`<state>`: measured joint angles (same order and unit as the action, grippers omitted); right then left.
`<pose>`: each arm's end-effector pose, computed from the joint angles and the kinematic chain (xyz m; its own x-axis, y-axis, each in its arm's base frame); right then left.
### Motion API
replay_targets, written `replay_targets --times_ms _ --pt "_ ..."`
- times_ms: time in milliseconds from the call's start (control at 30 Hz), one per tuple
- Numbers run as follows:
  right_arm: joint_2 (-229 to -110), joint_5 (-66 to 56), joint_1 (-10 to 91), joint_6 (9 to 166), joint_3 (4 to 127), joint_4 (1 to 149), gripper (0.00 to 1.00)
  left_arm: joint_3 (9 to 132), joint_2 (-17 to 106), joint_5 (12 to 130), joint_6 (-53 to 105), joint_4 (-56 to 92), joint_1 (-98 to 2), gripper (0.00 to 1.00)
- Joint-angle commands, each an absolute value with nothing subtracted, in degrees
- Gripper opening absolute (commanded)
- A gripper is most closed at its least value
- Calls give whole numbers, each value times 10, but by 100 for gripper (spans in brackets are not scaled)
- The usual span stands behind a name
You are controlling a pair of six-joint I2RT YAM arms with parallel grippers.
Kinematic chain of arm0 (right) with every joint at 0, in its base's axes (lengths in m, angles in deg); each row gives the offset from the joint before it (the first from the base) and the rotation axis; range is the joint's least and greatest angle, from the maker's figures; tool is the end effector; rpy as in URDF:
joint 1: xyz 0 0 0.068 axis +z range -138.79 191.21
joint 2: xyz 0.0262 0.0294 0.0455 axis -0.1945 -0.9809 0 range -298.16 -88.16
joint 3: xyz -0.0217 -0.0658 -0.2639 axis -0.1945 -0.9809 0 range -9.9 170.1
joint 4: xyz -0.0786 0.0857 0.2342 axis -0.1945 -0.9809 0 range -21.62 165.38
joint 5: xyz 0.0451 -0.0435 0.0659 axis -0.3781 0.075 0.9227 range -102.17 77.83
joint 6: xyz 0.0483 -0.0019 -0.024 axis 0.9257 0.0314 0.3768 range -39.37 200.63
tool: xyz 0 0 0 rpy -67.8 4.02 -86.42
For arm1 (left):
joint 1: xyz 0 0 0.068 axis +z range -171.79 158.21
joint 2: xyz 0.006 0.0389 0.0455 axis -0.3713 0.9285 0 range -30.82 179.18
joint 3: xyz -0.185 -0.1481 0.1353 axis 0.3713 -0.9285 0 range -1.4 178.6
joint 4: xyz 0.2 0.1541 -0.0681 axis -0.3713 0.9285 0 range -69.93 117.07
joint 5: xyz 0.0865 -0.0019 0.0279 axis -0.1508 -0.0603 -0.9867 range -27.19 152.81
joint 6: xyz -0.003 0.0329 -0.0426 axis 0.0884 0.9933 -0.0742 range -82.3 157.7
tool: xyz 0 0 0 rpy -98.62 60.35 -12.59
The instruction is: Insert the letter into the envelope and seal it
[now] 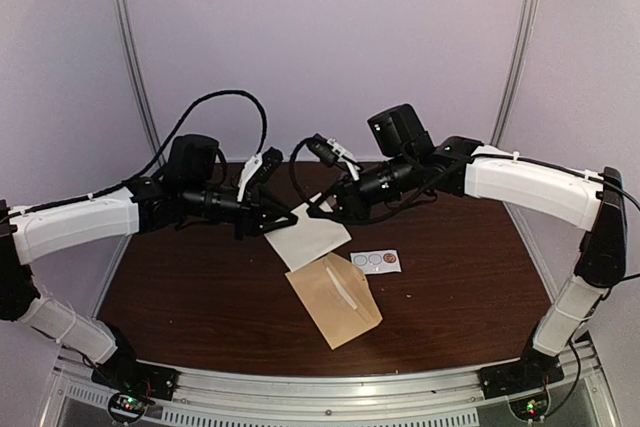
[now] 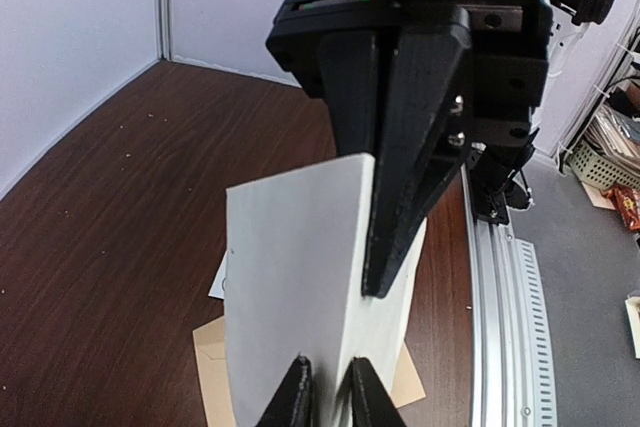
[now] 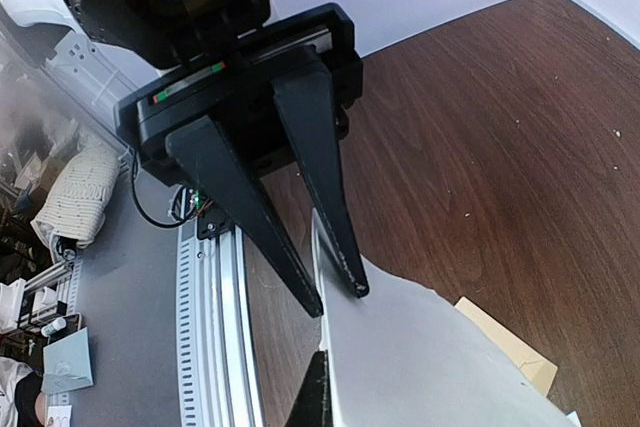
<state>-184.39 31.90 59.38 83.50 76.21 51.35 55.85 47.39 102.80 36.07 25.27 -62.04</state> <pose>0.2368 0.3018 0.3360 -0.4201 -0.4153 -0.8069 -0.8993 0.0714 0.4315 0.2198 -0.2159 0.2957 -0.3630 0.2786 -0.8892 0.9253 0.2201 -0.3087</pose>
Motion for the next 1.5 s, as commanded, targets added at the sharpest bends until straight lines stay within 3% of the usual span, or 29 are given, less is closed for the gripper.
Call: replay_targets --times_ms 0,133,200,533,633,1100,1233,1333,1467 --pt "-1849 298 597 826 781 508 0 579 476 1044 370 253 -624 12" --pt "-1841 256 597 834 781 510 0 581 478 1051 371 254 -624 0" --pt "-1829 229 596 844 774 521 9 584 474 1044 371 258 -624 0" --pt "-1682 151 556 938 609 717 80 527 396 1000 322 150 -615 0" --pt "-1663 207 557 946 576 752 90 528 398 1029 319 148 -613 0" --pt "-1718 266 607 841 694 610 94 565 451 1123 343 198 -621 0" --pt "-1748 294 612 824 728 575 90 572 462 1135 348 222 -623 0" --pt "-1769 315 613 814 746 550 81 574 460 1135 349 224 -624 0" --pt "-1785 344 613 790 757 508 54 576 454 1124 353 230 -624 0"
